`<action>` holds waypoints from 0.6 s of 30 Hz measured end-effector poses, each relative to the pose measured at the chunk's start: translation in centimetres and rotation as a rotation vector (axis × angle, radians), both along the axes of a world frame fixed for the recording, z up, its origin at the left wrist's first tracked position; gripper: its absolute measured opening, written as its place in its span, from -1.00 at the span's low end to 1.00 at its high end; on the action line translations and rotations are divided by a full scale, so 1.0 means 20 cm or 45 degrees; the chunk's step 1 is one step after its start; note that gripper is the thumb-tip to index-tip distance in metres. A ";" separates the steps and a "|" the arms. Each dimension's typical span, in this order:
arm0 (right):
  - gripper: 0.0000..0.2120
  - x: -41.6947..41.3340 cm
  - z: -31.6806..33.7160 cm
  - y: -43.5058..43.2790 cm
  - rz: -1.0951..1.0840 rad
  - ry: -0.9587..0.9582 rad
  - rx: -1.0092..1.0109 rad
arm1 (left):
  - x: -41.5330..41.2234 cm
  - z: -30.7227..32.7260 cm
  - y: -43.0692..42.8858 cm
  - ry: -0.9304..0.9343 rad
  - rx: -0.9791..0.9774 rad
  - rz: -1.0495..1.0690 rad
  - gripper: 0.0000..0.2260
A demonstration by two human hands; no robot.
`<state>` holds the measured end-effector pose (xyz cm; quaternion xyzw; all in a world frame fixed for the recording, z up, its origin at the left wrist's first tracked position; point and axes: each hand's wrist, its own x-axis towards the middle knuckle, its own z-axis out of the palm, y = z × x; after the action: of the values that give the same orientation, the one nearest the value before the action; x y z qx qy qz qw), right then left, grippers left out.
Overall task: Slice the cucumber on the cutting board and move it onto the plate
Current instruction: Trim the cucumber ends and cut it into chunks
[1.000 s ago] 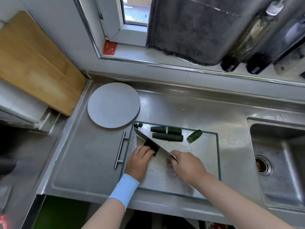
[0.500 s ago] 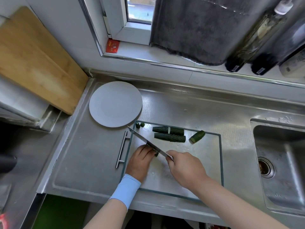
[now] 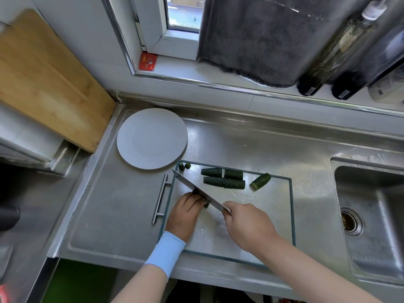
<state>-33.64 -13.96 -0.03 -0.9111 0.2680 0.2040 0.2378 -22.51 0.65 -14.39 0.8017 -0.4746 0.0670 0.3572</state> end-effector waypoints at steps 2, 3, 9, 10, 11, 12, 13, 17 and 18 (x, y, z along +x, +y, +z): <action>-0.78 -0.01 0.00 0.00 0.002 0.004 -0.004 | 0.00 0.00 0.00 0.006 0.005 0.000 -0.80; -0.78 -0.01 0.00 0.00 0.001 0.003 -0.004 | 0.00 0.00 0.01 0.011 0.009 0.001 -0.80; -0.79 0.01 0.01 0.00 0.015 0.028 -0.017 | 0.00 0.00 0.00 0.025 0.016 0.001 -0.77; -0.80 0.01 0.01 0.00 0.023 0.033 -0.024 | 0.00 0.00 0.00 0.023 0.014 0.003 -0.78; -0.80 0.02 0.01 0.00 0.029 0.037 -0.031 | 0.00 0.00 0.00 0.019 0.011 0.003 -0.78; -0.80 0.02 0.01 0.01 0.033 0.041 -0.034 | 0.00 0.00 0.00 0.015 0.006 0.002 -0.79; -0.81 0.02 0.00 0.01 0.033 0.043 -0.033 | 0.00 0.00 0.01 0.007 0.002 0.001 -0.80; -0.84 0.05 0.00 0.02 0.037 0.052 -0.032 | 0.00 0.01 0.00 -0.017 -0.004 0.006 -0.83; -0.84 0.06 -0.01 0.02 0.042 0.054 -0.039 | 0.00 0.01 0.00 -0.020 -0.005 0.009 -0.83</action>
<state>-32.44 -13.49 -0.16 -0.9144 0.2609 0.2231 0.2146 -22.61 0.72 -14.24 0.8022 -0.4743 0.0754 0.3547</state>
